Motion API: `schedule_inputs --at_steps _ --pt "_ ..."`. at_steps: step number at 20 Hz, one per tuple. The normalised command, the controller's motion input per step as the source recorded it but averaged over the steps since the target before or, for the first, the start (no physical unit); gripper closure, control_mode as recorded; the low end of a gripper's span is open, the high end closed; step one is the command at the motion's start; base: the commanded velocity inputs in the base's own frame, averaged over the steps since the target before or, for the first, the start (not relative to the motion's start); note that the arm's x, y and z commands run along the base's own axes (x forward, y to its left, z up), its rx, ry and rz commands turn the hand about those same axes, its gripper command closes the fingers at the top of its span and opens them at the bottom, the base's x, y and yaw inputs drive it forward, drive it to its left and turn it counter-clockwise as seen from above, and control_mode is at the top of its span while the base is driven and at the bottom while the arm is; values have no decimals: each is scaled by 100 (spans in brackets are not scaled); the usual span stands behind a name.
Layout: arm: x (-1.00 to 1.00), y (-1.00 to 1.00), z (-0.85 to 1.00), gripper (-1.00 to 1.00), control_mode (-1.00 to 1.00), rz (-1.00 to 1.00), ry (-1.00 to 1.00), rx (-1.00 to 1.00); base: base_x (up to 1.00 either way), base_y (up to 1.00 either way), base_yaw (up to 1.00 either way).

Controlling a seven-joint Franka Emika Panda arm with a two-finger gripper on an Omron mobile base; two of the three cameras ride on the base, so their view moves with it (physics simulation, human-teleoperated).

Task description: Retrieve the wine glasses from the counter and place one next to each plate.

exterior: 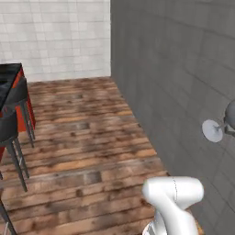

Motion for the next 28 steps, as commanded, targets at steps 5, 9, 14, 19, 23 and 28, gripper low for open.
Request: schedule_inputs --at_steps 5,9,14,19,23,28 --pt "0 0 0 100 100 0 0 0 100 -52 61" --pt "0 0 0 100 100 0 0 0 100 -52 61" --pt "0 0 0 100 100 0 0 0 100 -52 62" --pt "0 0 0 100 100 0 0 0 100 -52 62" --pt "0 0 0 100 100 0 0 0 100 -54 63" --pt "0 0 0 100 100 0 0 0 100 -61 62"
